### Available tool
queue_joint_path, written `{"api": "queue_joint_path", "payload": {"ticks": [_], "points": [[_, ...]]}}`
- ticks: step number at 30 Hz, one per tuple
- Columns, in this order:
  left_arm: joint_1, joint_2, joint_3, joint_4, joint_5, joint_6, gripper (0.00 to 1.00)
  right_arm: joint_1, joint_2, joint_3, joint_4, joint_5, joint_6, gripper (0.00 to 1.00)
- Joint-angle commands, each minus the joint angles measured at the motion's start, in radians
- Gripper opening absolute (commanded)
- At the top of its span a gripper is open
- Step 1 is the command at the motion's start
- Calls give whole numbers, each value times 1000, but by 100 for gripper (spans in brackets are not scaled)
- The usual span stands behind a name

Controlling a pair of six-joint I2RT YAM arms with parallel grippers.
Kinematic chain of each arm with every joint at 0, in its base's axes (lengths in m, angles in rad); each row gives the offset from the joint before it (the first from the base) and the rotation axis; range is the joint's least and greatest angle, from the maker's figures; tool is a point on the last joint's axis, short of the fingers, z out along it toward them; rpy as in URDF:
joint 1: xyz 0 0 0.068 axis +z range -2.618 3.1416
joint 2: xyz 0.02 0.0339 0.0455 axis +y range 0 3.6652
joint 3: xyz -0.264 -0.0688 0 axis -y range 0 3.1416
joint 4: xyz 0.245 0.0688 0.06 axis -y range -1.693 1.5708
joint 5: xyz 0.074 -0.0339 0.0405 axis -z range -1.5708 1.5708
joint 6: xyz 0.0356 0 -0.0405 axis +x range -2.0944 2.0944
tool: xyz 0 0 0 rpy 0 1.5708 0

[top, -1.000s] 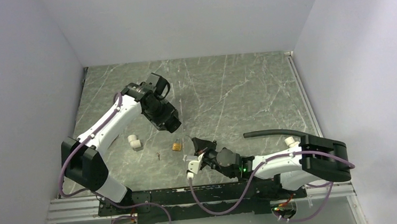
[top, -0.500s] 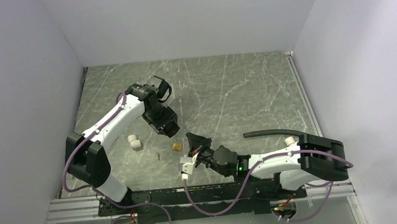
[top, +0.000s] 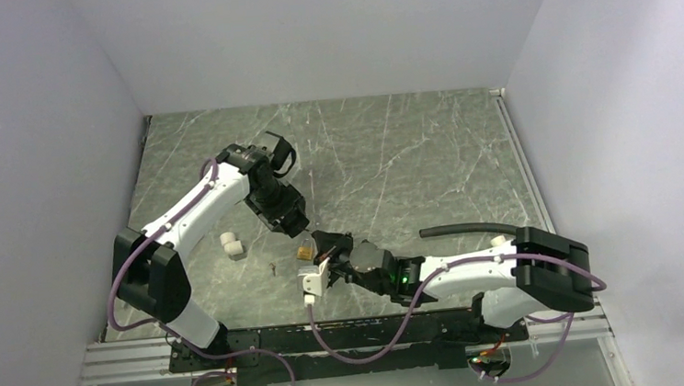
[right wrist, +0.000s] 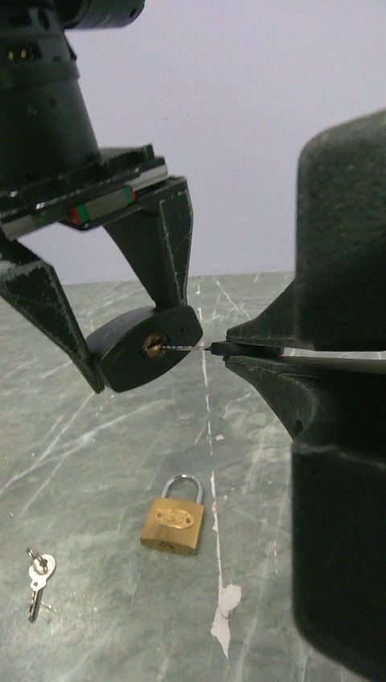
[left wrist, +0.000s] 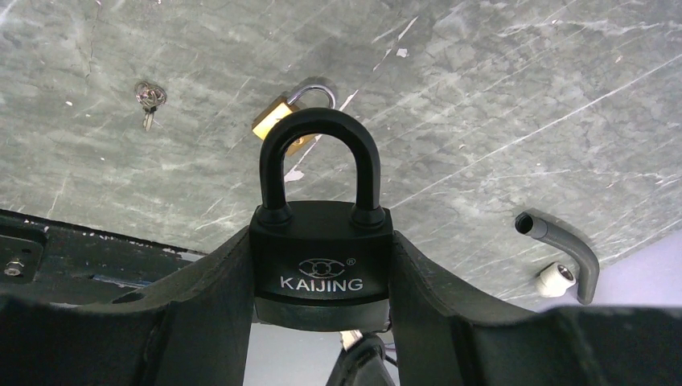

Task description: Unlock with the key

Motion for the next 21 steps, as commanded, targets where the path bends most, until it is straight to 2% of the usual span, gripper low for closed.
{"api": "queue_joint_path", "payload": {"ticks": [1,21], "points": [[-5,-24,30,-6,8,-14,0,-5,34,46,-16,-28,23,0],[-5,8,28,-9,-2,-9,0,-12,60,76,10,9,0,0]]}}
